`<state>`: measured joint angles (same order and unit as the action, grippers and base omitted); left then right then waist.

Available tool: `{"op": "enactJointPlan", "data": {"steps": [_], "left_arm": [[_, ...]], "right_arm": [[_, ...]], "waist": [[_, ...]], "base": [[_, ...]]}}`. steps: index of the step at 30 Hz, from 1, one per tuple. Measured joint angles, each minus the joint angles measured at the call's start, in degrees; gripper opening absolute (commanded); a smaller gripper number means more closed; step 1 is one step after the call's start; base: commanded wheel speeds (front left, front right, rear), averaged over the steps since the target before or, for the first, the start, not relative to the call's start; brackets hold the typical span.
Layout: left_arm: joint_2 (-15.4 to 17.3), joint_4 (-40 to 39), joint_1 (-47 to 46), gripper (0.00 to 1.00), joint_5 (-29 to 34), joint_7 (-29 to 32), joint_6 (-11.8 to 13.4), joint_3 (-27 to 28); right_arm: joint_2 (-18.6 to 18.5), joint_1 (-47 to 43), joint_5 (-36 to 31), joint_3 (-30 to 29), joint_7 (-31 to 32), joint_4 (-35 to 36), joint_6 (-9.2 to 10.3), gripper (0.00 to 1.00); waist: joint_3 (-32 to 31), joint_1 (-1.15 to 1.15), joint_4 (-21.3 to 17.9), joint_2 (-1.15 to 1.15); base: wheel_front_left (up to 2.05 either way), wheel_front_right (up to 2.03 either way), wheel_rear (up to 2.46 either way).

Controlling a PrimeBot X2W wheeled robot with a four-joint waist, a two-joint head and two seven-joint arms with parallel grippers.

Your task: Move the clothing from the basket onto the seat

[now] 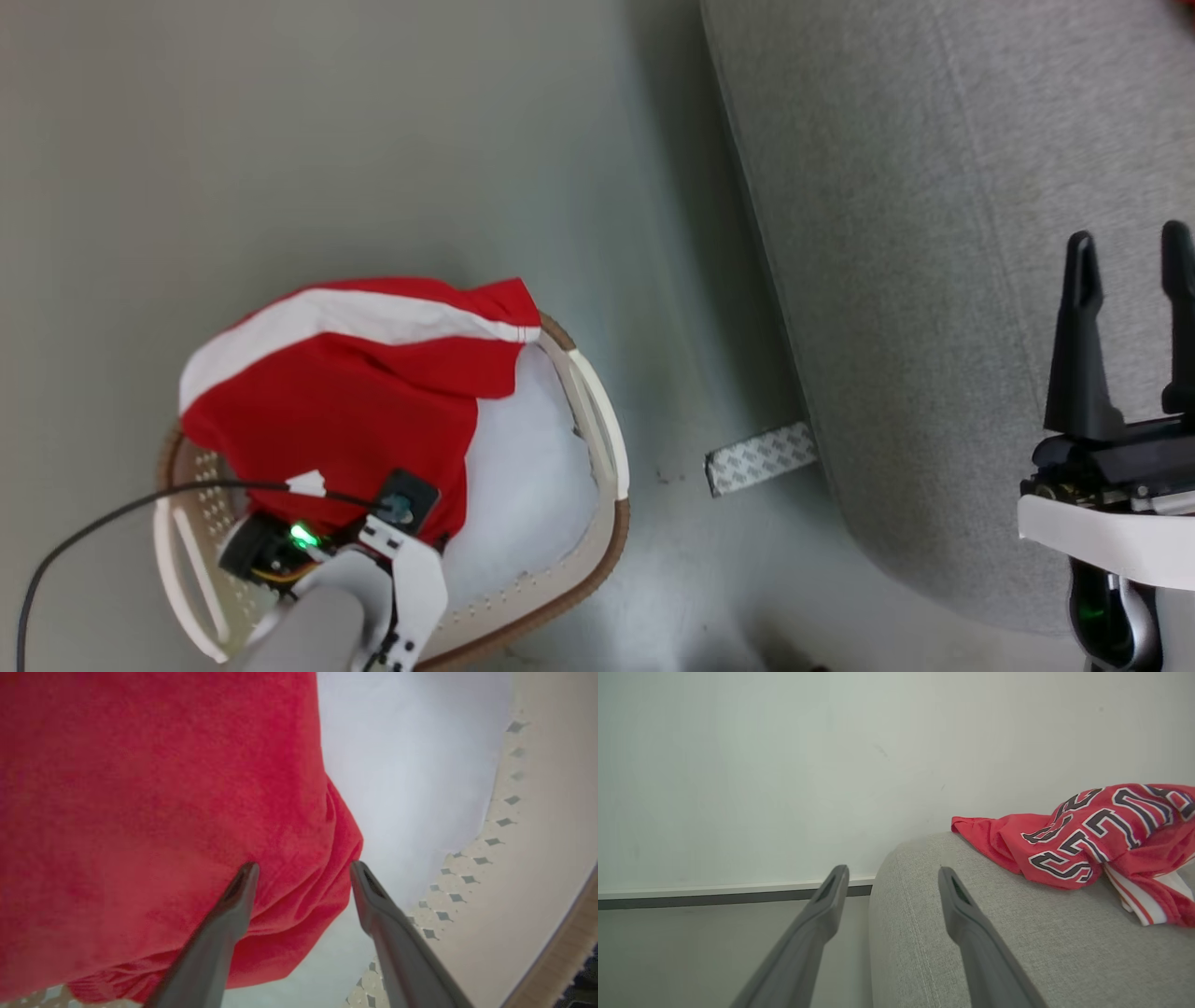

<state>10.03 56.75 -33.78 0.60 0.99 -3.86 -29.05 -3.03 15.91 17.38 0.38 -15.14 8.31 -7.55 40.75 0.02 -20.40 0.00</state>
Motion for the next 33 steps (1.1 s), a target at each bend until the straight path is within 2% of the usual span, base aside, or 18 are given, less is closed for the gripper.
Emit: {"op": "enactJointPlan", "data": {"steps": [6, 17, 18, 19, 20, 21, 22, 33], "left_arm": [[1.19, 4.00, -4.79, 1.00, 1.89, -1.58, 2.22, -1.12], [0.21, 9.12, -9.39, 1.00, 3.49, -7.70, 2.10, -4.49], [0.16, 9.50, -9.66, 0.78, 3.50, -8.24, 2.05, -4.64], [0.14, 9.93, -9.94, 0.47, 3.59, -8.67, 2.05, -4.91], [0.08, 10.35, -10.24, 0.29, 3.61, -8.89, 2.04, -5.08], [0.00, 10.83, -10.53, 0.05, 3.61, -9.22, 2.02, -5.20], [-0.02, 11.32, -10.80, 0.00, 3.64, -9.28, 1.89, -5.41], [-0.79, 13.55, -11.46, 0.00, -0.26, -13.30, 1.37, -3.12]], "right_arm": [[0.01, 0.62, 1.49, -0.62, -0.01, 2.61, -0.01, 1.00], [0.03, -1.21, 0.23, -1.71, 0.00, 6.11, -0.01, 1.00], [0.02, -1.44, 0.22, -1.85, 0.00, 6.57, -0.01, 1.00], [0.02, -1.77, 0.13, -1.94, 0.00, 6.88, -0.01, 1.00], [0.03, -2.12, -0.02, -2.02, 0.00, 7.09, -0.01, 1.00], [0.03, -2.31, -0.07, -2.09, 0.00, 7.39, -0.01, 1.00], [0.02, -2.42, -0.13, -2.13, 0.00, 7.72, -0.01, 1.00], [0.04, -1.03, 0.55, -1.66, 0.00, 6.10, -0.01, 1.00]], "waist": [[5.87, 0.00, -0.45, 0.00], [10.53, -0.01, 2.78, 0.00], [10.74, -0.01, 3.12, 0.00], [10.95, -0.01, 3.45, 0.00], [11.13, -0.01, 3.75, 0.00], [11.31, -0.01, 4.02, 0.00], [11.48, -0.01, 4.24, 0.00], [9.90, -0.01, 5.40, 0.00]], "base": [[0.00, 0.00, 0.00], [0.17, 0.17, 0.17], [0.11, 0.11, 0.11], [0.09, 0.09, 0.09], [0.08, 0.08, 0.08], [0.05, 0.05, 0.05], [0.02, 0.02, 0.02], [0.00, 0.00, 0.00]]}}
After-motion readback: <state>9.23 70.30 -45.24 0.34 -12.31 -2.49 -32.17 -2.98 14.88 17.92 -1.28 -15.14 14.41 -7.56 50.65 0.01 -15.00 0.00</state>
